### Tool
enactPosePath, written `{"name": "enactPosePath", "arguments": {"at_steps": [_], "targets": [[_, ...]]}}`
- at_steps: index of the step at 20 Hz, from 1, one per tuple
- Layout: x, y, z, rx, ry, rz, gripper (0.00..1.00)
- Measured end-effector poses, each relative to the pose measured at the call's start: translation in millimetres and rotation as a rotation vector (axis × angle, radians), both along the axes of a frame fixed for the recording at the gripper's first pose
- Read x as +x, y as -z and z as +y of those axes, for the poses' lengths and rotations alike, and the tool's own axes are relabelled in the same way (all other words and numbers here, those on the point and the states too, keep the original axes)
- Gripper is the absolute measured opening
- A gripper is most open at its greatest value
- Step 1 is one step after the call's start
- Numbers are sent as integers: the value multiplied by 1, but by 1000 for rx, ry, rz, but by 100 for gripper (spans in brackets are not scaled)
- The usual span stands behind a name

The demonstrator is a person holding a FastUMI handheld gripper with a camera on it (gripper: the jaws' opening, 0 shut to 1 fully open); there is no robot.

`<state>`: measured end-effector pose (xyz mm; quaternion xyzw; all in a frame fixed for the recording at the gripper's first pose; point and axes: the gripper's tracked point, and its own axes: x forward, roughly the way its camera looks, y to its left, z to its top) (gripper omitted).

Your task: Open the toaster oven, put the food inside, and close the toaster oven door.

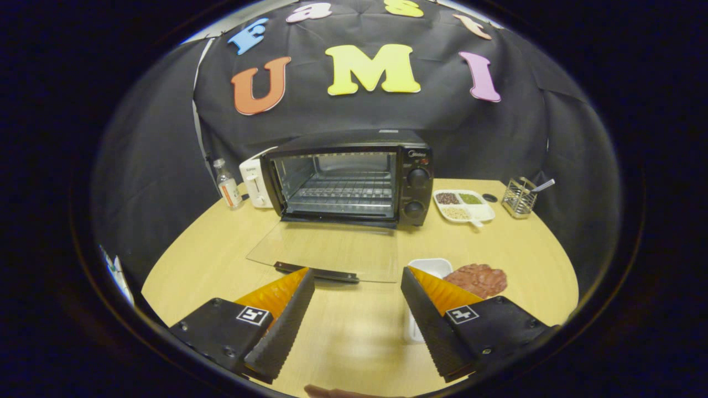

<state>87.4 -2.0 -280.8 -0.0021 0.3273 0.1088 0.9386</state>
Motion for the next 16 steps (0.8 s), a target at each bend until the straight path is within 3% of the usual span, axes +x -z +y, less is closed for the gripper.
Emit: {"name": "enactPosePath", "arguments": {"at_steps": [3,8,16], "targets": [[0,-23,-32,-9,8,-45,100],[14,-37,-104,-40,89,-96,100],[28,16,-149,35,112,44,98]]}}
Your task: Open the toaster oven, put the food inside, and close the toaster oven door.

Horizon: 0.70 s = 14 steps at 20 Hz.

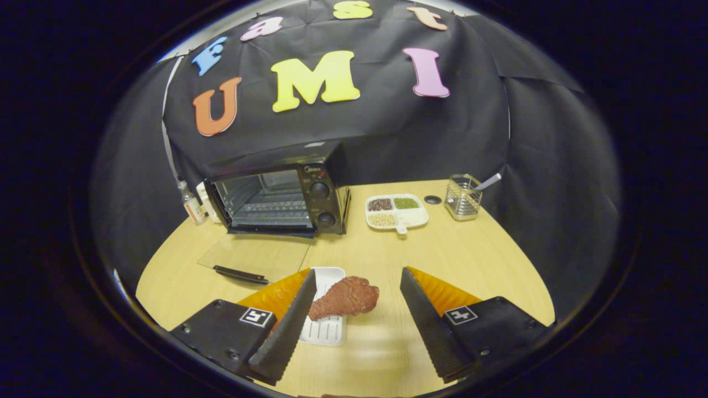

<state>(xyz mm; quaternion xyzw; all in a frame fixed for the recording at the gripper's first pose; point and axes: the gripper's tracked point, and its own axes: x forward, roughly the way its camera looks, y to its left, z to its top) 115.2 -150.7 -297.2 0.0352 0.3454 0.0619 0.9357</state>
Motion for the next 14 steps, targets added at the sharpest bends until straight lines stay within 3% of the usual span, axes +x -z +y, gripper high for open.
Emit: {"name": "enactPosePath", "arguments": {"at_steps": [3,8,12,14], "targets": [[3,20,-3,54,-14,61,95],[2,45,-2,170,-20,128,83],[-3,41,-1,235,-21,111,33],[-12,35,5,241,-47,98,23]]}}
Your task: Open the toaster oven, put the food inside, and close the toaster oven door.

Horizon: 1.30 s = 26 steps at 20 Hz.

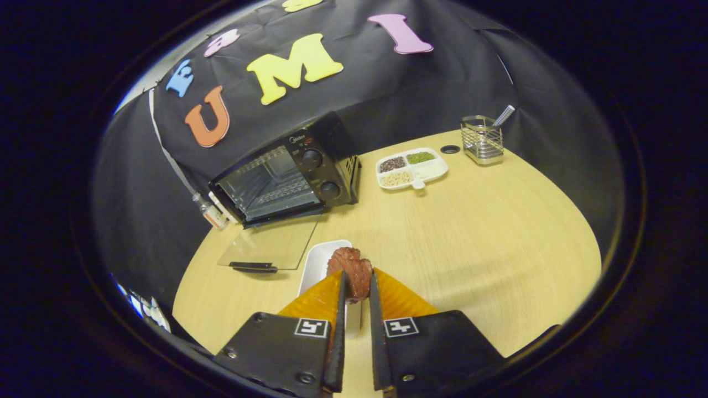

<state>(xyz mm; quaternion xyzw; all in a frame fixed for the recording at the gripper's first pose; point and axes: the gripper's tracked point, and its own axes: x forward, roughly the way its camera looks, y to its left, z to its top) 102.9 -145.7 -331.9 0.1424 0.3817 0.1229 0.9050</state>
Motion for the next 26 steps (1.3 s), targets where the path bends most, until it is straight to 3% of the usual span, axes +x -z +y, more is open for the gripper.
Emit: {"name": "enactPosePath", "arguments": {"at_steps": [5,8,16,26], "targets": [[-28,-25,15,-50,-37,-63,12],[-44,-42,26,-74,-62,-116,10],[-52,-107,41,-180,-40,-338,10],[-44,-114,179,-181,-245,-456,10]]}}
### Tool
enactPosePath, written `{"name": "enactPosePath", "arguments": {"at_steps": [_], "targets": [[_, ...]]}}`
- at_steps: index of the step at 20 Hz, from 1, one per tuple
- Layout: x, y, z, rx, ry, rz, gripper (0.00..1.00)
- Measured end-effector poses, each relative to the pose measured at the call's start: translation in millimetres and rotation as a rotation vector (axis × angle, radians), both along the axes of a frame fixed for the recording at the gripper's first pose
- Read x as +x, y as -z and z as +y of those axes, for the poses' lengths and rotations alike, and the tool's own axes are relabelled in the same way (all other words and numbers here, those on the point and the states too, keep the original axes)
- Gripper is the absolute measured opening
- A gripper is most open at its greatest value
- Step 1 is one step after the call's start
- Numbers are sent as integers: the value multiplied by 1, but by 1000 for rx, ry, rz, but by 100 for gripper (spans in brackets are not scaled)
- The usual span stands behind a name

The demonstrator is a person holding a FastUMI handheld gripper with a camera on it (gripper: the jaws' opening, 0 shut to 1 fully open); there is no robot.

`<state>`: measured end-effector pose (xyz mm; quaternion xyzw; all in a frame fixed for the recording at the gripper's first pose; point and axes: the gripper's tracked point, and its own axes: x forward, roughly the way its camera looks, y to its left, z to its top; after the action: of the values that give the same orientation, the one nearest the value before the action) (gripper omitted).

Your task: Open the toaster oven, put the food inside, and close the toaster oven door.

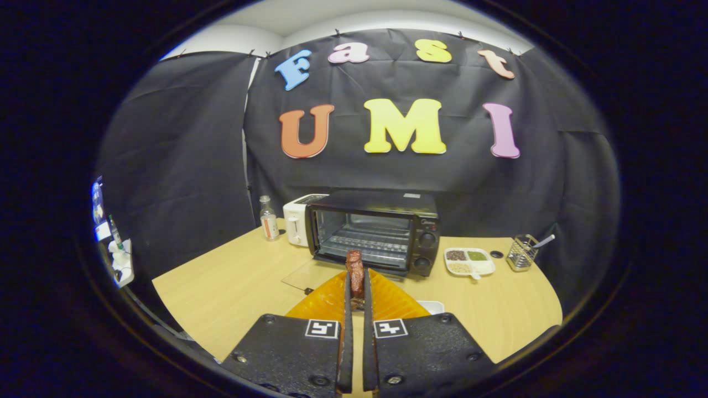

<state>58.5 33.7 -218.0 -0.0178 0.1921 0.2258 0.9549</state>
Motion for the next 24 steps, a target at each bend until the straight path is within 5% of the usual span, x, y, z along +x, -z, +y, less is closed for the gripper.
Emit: {"name": "enactPosePath", "arguments": {"at_steps": [13,24], "targets": [[89,41,47,270,109,164,10],[185,63,65,877,214,434,10]]}}
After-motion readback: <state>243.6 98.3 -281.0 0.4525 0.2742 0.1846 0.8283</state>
